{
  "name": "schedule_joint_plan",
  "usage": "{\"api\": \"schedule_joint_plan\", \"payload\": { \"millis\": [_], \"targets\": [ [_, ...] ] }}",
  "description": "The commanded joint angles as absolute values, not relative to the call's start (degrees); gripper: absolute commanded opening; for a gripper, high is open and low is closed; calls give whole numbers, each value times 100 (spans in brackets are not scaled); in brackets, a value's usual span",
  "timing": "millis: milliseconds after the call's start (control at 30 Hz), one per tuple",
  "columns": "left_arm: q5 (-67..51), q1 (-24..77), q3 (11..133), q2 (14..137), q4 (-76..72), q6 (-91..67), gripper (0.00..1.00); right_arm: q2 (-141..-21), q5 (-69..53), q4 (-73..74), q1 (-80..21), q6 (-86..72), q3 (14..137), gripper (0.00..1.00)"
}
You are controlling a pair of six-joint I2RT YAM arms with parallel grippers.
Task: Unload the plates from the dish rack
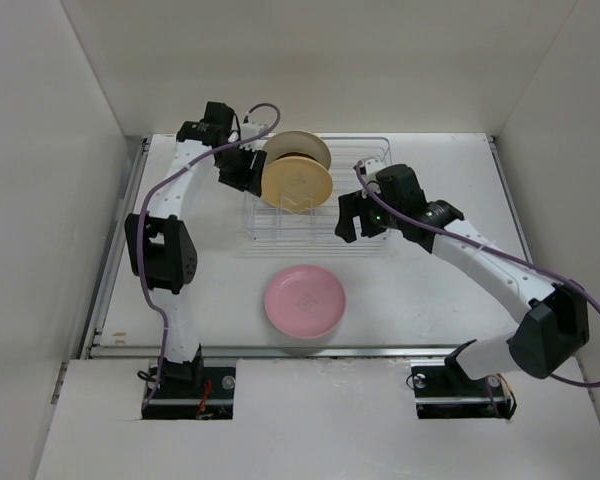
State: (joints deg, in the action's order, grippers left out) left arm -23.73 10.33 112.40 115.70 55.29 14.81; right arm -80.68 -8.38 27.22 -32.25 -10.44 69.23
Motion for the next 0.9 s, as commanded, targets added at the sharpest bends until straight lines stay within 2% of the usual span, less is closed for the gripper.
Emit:
{"api": "schedule_joint_plan", "payload": {
  "millis": [0, 133, 333, 367, 400, 433, 567, 700, 867],
  "targets": [
    [-2154, 1300, 11557, 11118, 5142, 2100, 51, -7709, -326, 2760, -3243, -1116, 6777, 86],
    [-1742, 1573, 11716, 11337, 4905, 2496, 58, -7638, 61, 2681, -3243, -1187, 6776, 86],
    [-722, 1872, 11716, 11672, 4054, 2496, 56, -7638, 272, 2681, -3243, -1239, 6715, 86],
    [-512, 1872, 11777, 11759, 4052, 2418, 53, -7638, 325, 2681, -3243, -1239, 6715, 86],
    [-449, 1872, 11777, 11829, 3991, 2417, 40, -7638, 325, 2681, -3243, -1239, 6715, 86],
    [-448, 1924, 11838, 11830, 3990, 2339, 32, -7638, 325, 2681, -3243, -1239, 6715, 86],
    [-343, 1925, 11778, 11769, 3938, 2276, 11, -7576, 378, 2681, -3243, -1239, 6662, 86],
    [-343, 1925, 11716, 11646, 3938, 2276, 0, -7629, 378, 2681, -3243, -1239, 6662, 86],
    [-404, 1925, 11716, 11304, 3938, 2224, 0, -7682, 325, 2681, -3243, -1239, 6662, 86]
  ]
}}
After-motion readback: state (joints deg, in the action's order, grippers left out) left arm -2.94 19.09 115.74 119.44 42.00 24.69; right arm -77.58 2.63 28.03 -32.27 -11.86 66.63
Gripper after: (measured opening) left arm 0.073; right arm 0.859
